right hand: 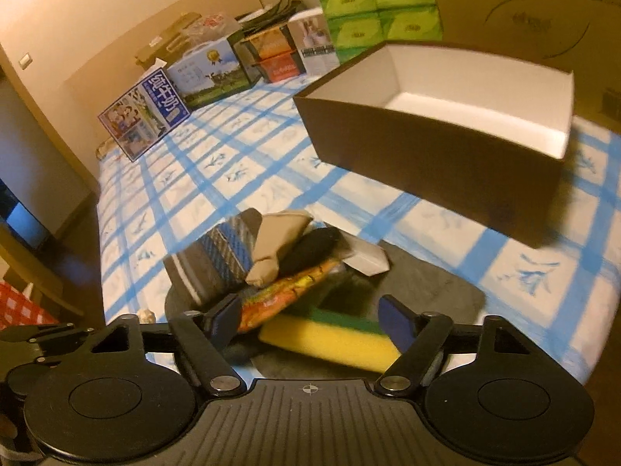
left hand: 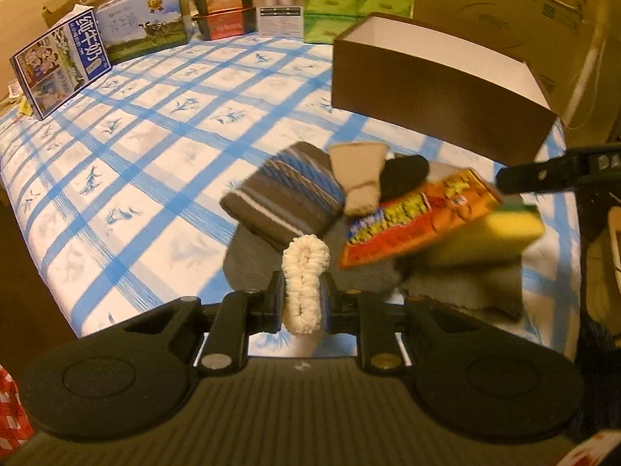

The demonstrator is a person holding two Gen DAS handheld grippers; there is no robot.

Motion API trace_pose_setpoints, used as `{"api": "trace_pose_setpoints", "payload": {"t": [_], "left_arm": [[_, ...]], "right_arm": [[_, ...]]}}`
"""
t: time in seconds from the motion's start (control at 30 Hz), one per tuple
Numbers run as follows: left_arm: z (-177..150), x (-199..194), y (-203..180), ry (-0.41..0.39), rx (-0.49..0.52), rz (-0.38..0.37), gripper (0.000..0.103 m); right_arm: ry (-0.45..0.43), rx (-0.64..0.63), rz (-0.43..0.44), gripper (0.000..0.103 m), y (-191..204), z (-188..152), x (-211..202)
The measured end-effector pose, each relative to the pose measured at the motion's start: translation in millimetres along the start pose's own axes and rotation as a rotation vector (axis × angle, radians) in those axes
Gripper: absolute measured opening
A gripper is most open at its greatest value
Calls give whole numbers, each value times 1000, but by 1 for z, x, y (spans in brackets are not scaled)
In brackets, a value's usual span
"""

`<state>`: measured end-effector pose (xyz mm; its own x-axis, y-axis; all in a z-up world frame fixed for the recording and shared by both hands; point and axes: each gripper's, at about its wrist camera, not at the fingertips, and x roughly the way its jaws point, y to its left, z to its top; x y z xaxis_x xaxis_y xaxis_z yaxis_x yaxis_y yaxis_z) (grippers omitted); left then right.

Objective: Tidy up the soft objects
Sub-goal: 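Lift the hair tie with the left tool while the right tool grasps the red heat-pad packet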

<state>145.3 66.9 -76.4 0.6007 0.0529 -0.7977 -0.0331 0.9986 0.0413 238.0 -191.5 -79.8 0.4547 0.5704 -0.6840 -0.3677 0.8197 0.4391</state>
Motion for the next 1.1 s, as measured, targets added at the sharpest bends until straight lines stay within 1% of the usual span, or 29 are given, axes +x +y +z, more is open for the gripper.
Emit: {"api": "trace_pose_setpoints", "payload": {"t": [0.07,0.1,0.17,0.37,0.4,0.43,0.47,0.67,0.8,0.87,0.93,1.1], "left_arm": [[5,6,2,0,-6,4,18],[7,8,3,-1,-7,4,18],[10,11,3,-1,-7,6,18],[17,16,3,-2,-8,-5,18],[18,16,3,-2,-10,-6,18],[19,16,2,-3,-10,-8,18],[19,16,2,-3,-11,-9,18],[22,12,1,-14,-13,-18,18],[25,4,0,-34,-12,-26,18],[27,0,-2,-43,-9,-29,18],[29,-3,-5,-53,-4,-34,18],[40,-12,-13,-86,16,-53,18]], "right_arm": [[22,18,13,63,0,5,13],[38,32,10,61,0,7,21],[64,46,8,51,-1,9,34],[99,74,30,36,4,12,54],[103,73,32,34,6,12,57],[109,69,25,30,8,12,59],[111,67,21,23,11,12,60],[79,82,28,12,17,12,52],[46,115,44,8,17,15,38],[26,124,50,4,17,18,29],[3,129,59,2,16,19,17],[-53,126,60,2,16,23,-6]]}}
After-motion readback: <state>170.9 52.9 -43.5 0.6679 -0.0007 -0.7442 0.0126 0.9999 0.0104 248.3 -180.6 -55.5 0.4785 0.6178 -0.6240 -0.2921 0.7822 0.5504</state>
